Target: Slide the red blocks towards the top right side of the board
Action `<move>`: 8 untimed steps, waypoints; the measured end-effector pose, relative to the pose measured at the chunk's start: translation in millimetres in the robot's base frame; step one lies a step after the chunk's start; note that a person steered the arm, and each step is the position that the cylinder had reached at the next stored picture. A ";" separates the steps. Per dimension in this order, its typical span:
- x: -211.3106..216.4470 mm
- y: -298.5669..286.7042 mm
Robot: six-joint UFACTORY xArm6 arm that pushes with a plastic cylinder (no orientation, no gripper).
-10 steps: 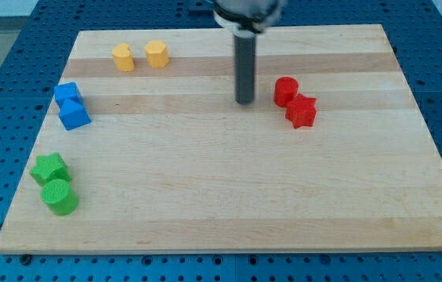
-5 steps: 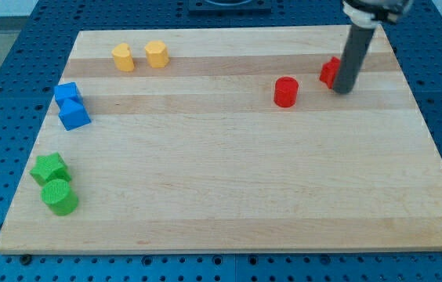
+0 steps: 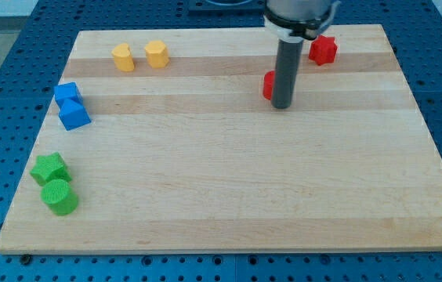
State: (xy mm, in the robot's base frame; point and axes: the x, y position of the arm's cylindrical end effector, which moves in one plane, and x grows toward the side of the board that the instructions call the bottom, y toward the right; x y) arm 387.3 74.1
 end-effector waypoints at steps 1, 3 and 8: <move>-8.2 -6.9; -43.8 -32.6; -88.1 32.8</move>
